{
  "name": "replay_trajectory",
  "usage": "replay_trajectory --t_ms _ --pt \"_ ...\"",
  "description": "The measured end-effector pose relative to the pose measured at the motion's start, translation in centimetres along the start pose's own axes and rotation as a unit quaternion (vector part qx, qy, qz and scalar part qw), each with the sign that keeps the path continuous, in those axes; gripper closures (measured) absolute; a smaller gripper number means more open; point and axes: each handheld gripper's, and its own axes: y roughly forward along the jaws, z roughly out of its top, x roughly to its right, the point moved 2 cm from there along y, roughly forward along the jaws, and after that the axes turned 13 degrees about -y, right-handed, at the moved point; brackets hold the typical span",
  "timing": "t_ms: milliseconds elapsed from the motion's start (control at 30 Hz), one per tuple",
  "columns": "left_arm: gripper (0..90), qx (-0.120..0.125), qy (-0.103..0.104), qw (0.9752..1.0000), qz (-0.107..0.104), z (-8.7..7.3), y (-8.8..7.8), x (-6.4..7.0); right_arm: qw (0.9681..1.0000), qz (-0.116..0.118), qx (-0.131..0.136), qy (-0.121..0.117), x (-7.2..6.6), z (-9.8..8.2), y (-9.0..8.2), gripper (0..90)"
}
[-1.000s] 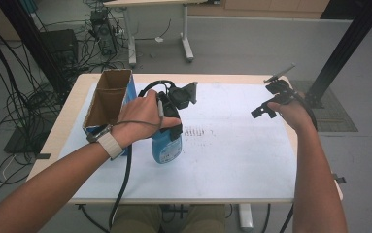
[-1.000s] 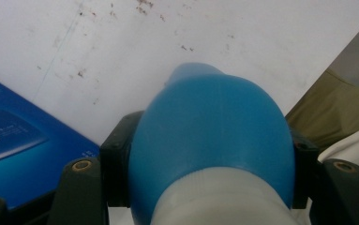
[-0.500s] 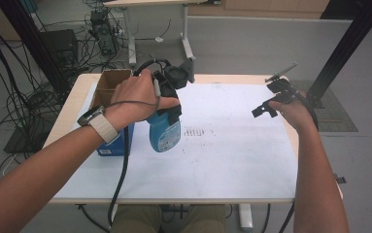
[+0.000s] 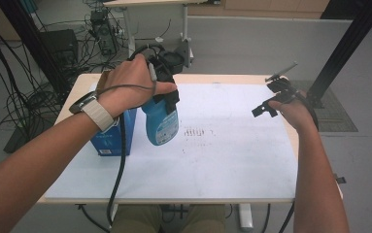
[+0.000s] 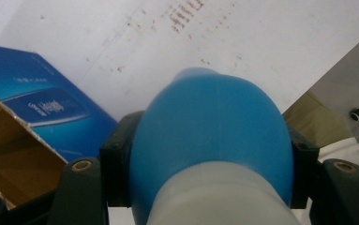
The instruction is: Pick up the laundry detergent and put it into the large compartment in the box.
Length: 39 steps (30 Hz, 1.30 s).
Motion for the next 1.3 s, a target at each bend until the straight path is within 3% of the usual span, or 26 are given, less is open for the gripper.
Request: replay_trajectory --t_ms 467,867,1000,1300 --pt "37.6 0.004 -0.043 0.9990 0.007 -0.2 -3.1 -1.8 1.0000 0.000 0.002 -0.006 -0.3 0.5 0.0 7.3" --pt "37.6 0.016 -0.078 0.9968 0.006 -0.3 -6.1 -3.2 0.9999 -0.005 0.008 -0.008 -0.2 0.6 -0.9 7.4" --pt "37.6 0.018 -0.089 0.9958 0.011 -0.4 -6.9 -3.5 0.9999 -0.006 0.009 -0.005 -0.2 0.5 -1.0 7.3" --pt "37.5 0.020 -0.132 0.9909 0.012 -0.8 -8.1 -4.9 0.9999 -0.006 0.013 -0.006 -0.2 0.3 -1.3 7.3"
